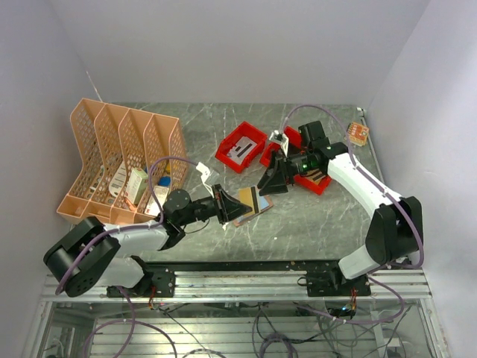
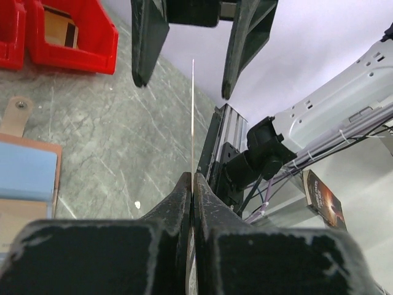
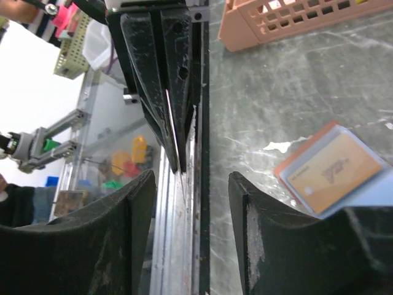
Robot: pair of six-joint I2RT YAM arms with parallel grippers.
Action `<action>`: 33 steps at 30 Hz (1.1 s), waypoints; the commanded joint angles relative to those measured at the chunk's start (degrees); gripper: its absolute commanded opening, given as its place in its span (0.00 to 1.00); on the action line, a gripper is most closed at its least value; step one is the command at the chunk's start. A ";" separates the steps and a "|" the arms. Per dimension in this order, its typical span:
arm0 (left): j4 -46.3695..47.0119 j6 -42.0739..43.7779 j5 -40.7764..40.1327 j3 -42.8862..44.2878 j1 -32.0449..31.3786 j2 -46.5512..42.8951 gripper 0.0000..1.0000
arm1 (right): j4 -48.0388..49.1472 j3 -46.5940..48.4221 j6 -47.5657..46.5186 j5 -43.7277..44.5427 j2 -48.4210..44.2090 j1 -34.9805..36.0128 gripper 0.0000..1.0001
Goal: Put the credit cards into the card holder
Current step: Pick up the credit card from the storage box.
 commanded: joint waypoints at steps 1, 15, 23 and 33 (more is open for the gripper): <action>4.35 0.10 0.00 2.42 0.33 1.24 0.07 | 5.13 0.55 5.94 -3.05 0.25 1.61 0.47; 3.73 0.28 1.63 2.70 0.33 2.77 0.07 | -2.55 3.07 -1.24 -2.57 2.99 5.64 0.00; -13.20 -1.89 -16.59 -2.99 0.40 -7.07 0.51 | 7.20 0.56 5.27 7.90 3.89 1.20 0.00; -42.54 -14.15 -39.86 3.18 -3.28 -9.51 0.58 | 15.63 -0.85 11.44 16.38 13.36 -3.22 0.00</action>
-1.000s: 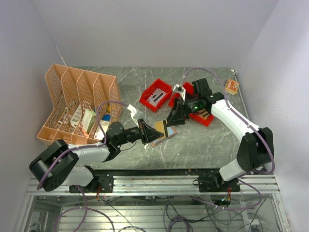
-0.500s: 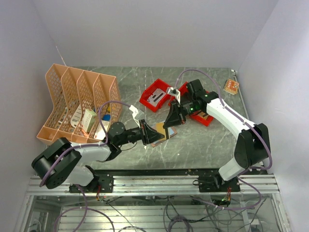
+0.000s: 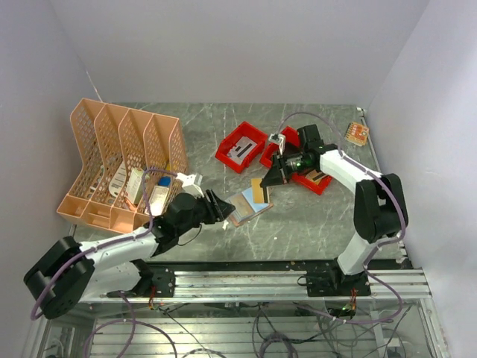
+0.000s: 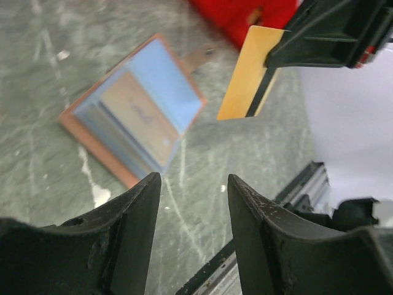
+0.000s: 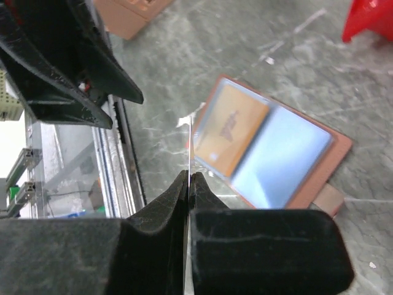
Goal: Put the credit cards into the card holder
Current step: Pick up the credit card from the storage box.
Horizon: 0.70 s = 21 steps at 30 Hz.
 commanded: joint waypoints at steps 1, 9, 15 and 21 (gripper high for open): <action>-12.12 -5.81 -14.03 6.41 -3.19 5.49 0.57 | 4.82 1.53 3.85 4.91 5.13 0.45 0.00; -19.15 -7.55 -21.19 16.99 -7.14 19.63 0.58 | 6.91 2.60 6.67 4.47 10.88 0.00 0.00; -21.34 -6.96 -21.60 20.16 -7.14 25.59 0.59 | 7.05 3.04 7.35 2.33 14.28 -0.38 0.00; -26.64 -4.70 -22.64 23.52 -7.18 30.45 0.58 | 6.76 3.27 7.72 0.95 15.60 -0.49 0.00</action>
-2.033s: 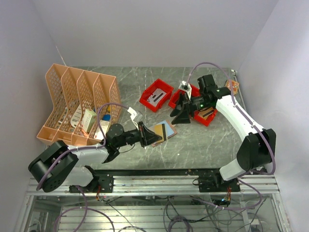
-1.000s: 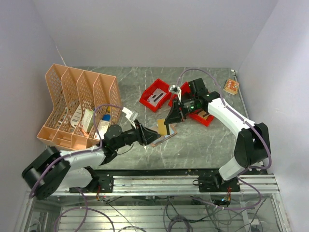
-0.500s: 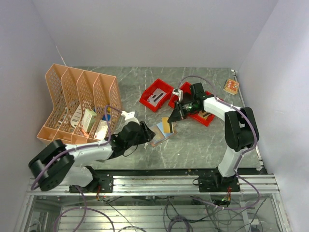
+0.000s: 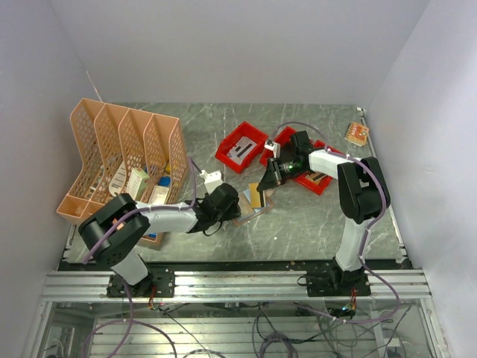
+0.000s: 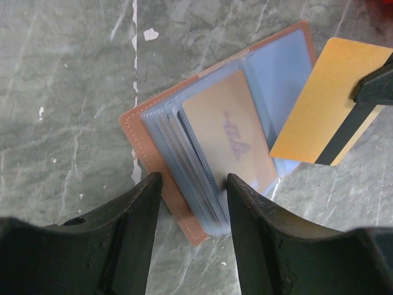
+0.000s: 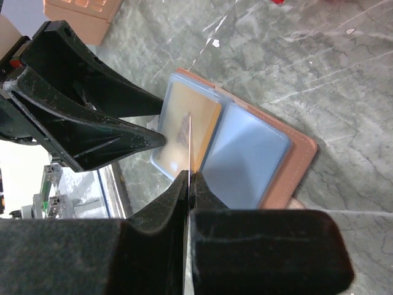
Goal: Put the credit cards into the card holder
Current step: Pick up the credit card from the storage box, then insert the credit card into the card holder.
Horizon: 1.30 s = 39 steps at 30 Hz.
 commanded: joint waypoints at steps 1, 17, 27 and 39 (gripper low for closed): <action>-5.59 2.00 -3.52 2.68 -0.23 1.92 0.57 | 0.46 1.26 0.75 -2.31 0.88 -0.39 0.00; -9.65 10.36 -4.80 0.96 1.55 -0.01 0.47 | 10.56 -6.49 11.45 -5.89 -1.79 -1.25 0.00; -6.87 18.57 -0.38 0.10 3.53 -1.18 0.47 | 13.99 -7.18 15.51 -5.40 -0.36 -1.81 0.00; -3.01 14.20 3.56 -3.41 3.52 -11.69 0.56 | 9.30 -4.83 11.99 -6.42 1.93 -3.36 0.00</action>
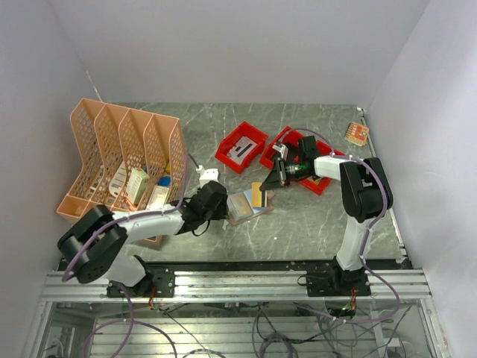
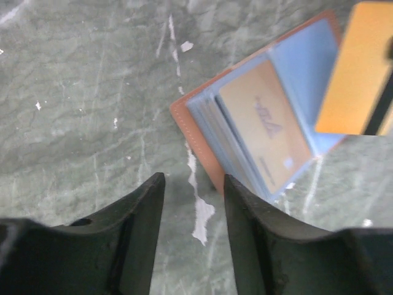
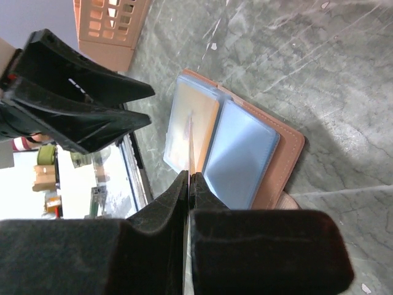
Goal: Put the credit cards into the card holder
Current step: Insert the credit card into the card holder.
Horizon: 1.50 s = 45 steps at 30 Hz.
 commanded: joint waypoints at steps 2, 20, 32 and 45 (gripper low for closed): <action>5.73 -3.84 3.76 -3.01 0.24 -6.28 0.64 | -1.81 1.40 -1.41 -1.83 1.82 0.00 0.00; 9.60 -7.12 8.08 -1.25 1.81 3.87 0.62 | -3.87 2.79 -2.08 -1.76 6.61 0.82 0.00; 5.30 -4.00 7.95 0.62 3.78 6.97 0.51 | -6.83 5.47 -4.45 -0.27 8.13 1.82 0.00; 5.26 -3.22 9.36 0.83 4.22 8.05 0.49 | -10.51 7.06 -7.35 1.63 9.90 2.75 0.00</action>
